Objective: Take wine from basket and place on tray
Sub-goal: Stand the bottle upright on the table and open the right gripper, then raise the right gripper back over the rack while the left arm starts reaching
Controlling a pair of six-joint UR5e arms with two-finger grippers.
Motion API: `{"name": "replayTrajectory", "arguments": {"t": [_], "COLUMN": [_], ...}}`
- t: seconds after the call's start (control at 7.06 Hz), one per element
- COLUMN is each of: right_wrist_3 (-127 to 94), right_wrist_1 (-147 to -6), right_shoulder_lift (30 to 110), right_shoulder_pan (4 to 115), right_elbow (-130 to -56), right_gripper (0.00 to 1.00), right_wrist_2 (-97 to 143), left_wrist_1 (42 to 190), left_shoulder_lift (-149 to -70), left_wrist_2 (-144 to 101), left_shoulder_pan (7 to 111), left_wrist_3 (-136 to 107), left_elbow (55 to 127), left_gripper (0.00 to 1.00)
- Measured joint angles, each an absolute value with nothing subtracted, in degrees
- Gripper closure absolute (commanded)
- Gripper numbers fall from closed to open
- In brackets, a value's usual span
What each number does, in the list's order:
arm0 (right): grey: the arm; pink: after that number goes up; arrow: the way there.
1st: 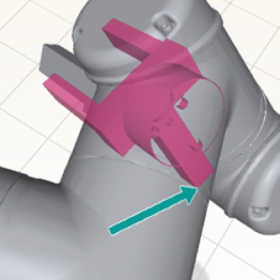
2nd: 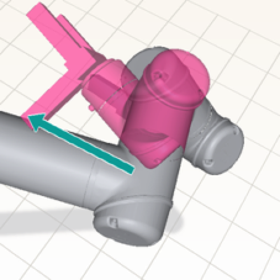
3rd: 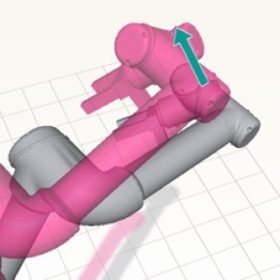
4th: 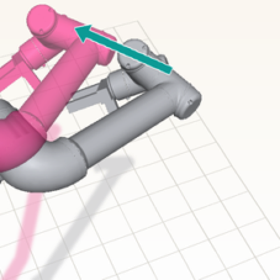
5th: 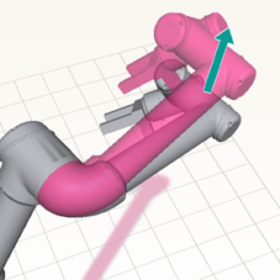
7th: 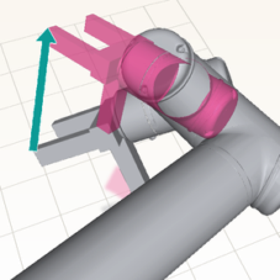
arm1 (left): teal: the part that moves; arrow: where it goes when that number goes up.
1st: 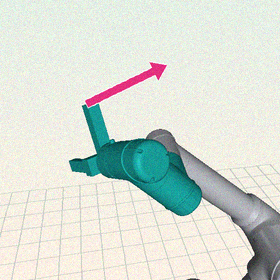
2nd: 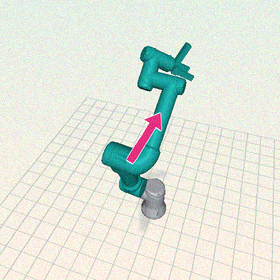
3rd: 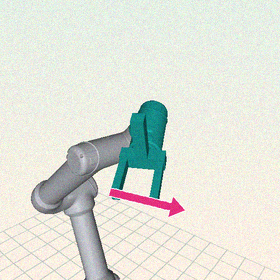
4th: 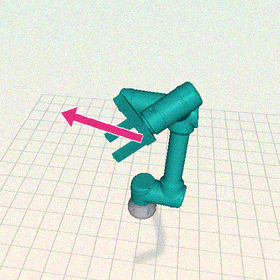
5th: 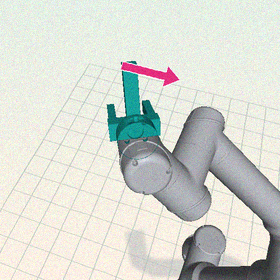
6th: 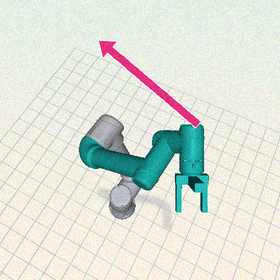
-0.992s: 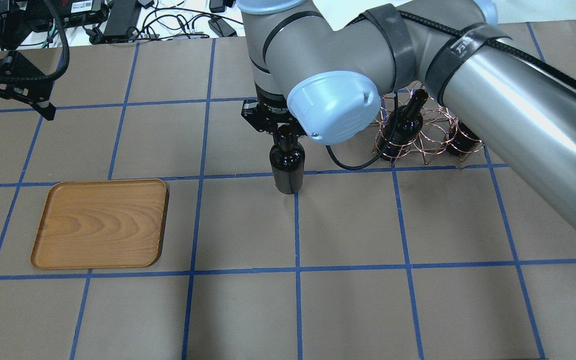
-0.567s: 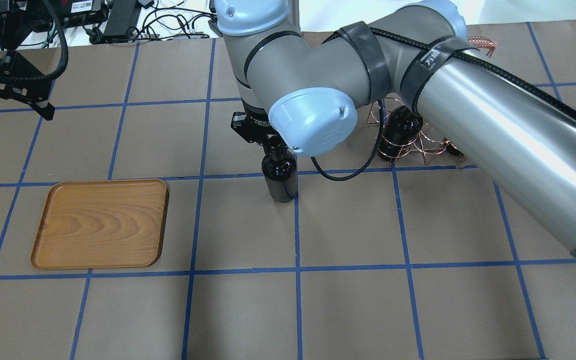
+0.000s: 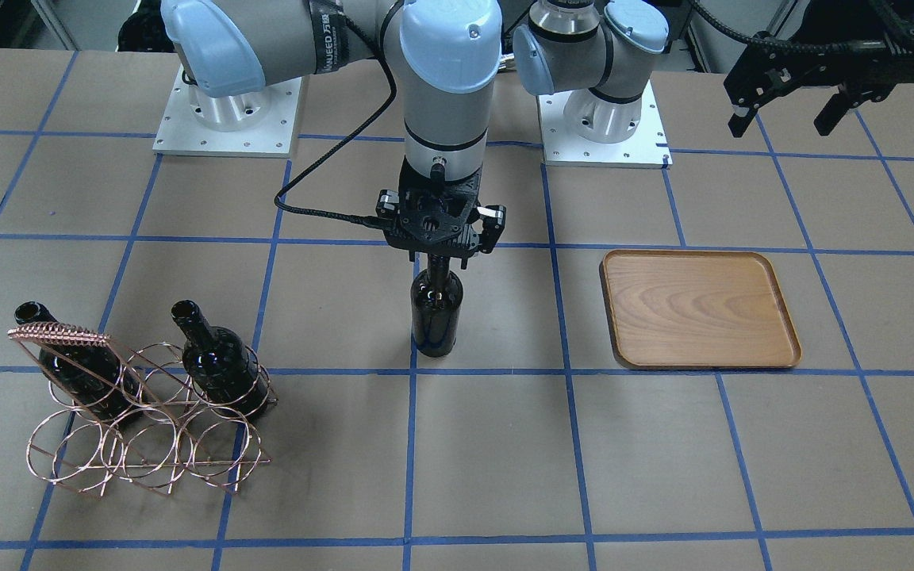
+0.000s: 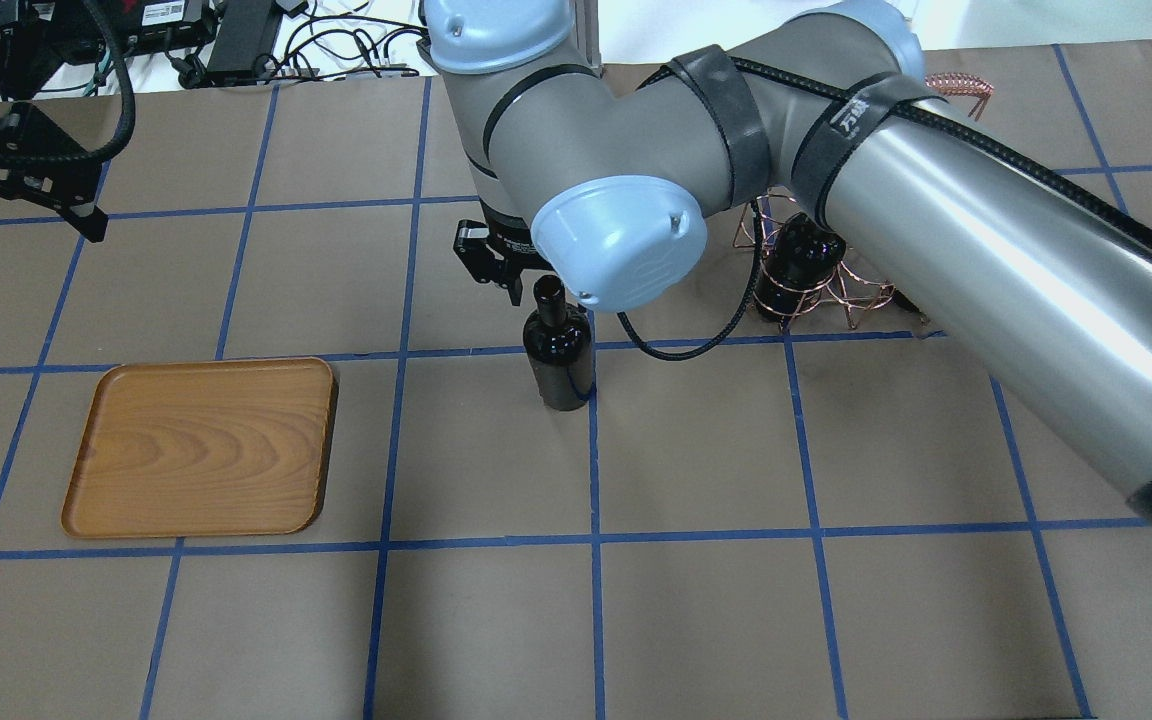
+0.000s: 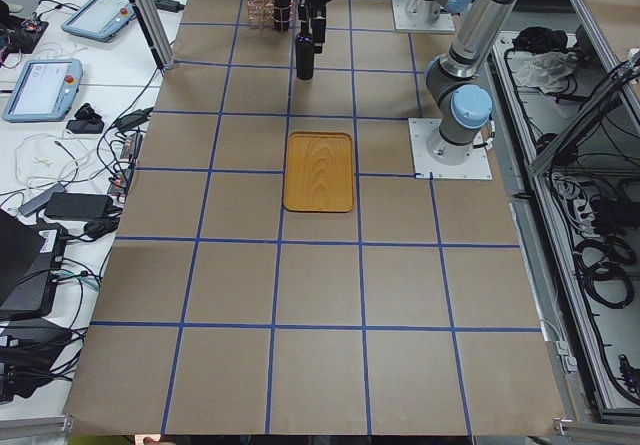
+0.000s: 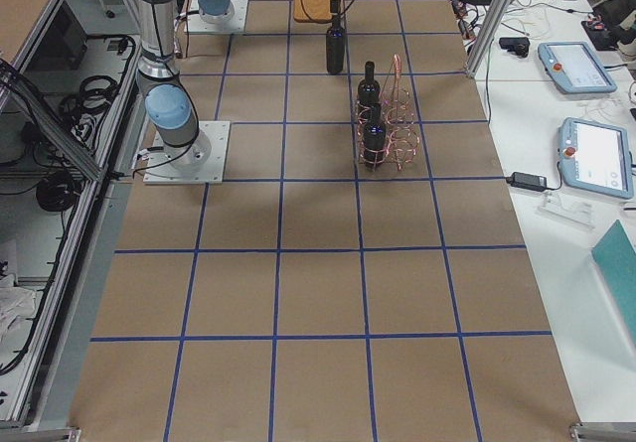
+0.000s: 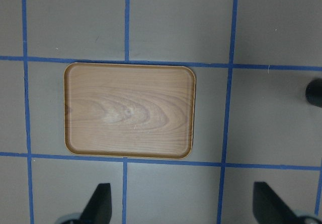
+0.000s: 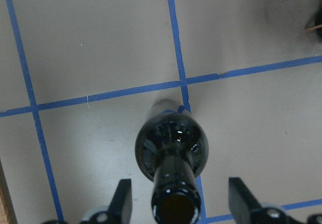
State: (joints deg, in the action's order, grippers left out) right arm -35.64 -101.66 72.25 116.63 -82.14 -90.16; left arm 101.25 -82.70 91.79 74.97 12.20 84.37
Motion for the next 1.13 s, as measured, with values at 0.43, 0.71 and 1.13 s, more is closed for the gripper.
{"name": "replayTrajectory", "arguments": {"t": [0.43, 0.71, 1.13], "right_wrist_3": [-24.4, -7.8, 3.7], "right_wrist_1": [-96.6, -91.3, -85.2], "right_shoulder_lift": [75.7, 81.2, 88.5], "right_shoulder_pan": [109.3, 98.0, 91.0], "right_elbow": [-78.3, -77.9, -79.5], "right_gripper": [0.00, 0.00, 0.00], "right_wrist_2": [-89.9, -89.9, -91.4], "left_wrist_1": [101.2, 101.2, 101.2], "left_shoulder_lift": [-82.6, -82.5, -82.5], "left_wrist_2": [91.9, 91.9, 91.8], "left_shoulder_pan": [74.9, 74.9, 74.9], "left_wrist_3": [12.2, 12.2, 12.1], "left_elbow": [84.4, 84.4, 84.5], "left_gripper": [0.00, 0.00, 0.00]}}
